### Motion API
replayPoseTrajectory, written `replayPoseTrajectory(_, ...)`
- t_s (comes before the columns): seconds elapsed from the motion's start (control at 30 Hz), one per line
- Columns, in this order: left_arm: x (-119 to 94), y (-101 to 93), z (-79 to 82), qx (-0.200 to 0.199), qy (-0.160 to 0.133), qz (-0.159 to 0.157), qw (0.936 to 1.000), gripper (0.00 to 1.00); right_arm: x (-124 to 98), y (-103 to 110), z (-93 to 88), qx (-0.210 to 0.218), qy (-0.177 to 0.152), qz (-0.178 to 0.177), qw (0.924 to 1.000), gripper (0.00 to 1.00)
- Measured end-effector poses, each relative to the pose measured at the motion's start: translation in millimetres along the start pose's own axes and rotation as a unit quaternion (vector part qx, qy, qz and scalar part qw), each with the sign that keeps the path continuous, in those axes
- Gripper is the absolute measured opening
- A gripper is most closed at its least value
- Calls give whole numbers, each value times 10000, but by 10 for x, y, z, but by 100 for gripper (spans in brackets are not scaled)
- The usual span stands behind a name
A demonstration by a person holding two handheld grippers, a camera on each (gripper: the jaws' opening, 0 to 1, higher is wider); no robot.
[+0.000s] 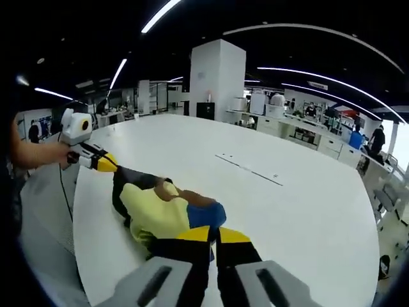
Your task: Fold the garment on the visible template until the final outline fits inside the template.
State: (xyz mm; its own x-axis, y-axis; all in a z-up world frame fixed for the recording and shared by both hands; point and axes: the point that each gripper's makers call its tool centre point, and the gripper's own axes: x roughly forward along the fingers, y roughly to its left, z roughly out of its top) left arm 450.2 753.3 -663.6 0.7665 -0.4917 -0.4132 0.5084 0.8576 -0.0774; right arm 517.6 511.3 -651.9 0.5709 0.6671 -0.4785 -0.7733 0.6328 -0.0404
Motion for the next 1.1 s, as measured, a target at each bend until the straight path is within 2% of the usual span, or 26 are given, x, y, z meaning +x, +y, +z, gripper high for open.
replayPoseTrajectory(0.13, -26, 98, 106, 41, -45, 81, 9999, 0, -28, -36, 46, 15, -59, -65, 10000, 0)
replayPoseTrajectory(0.23, -25, 135, 188, -207, -183, 14, 9996, 0, -29, -73, 105, 28, -103, -128, 9999, 0)
replayPoseTrajectory(0.33, -18, 208, 224, 125, -53, 121, 9998, 0, -23, -120, 186, -4, -165, -187, 9997, 0)
replayPoseTrajectory(0.47, 14, 304, 401, 133, -221, 163, 9995, 0, 12, -206, 313, -15, -259, -250, 9993, 0)
replayPoseTrajectory(0.57, 56, 413, 513, 296, -261, 327, 9987, 0, 45, -275, 395, -28, -289, -309, 9991, 0)
replayPoseTrajectory(0.63, 91, 474, 603, 315, -332, 371, 9983, 0, 72, -309, 497, -6, -449, -292, 9986, 0)
replayPoseTrajectory(0.83, 232, 662, 837, 342, -524, 608, 9962, 0, 182, -475, 688, -49, -550, -429, 9976, 0)
replayPoseTrajectory(1.1, 544, 977, 1007, -53, -762, 1014, 9919, 0, 467, -789, 780, 124, -534, -753, 9957, 0)
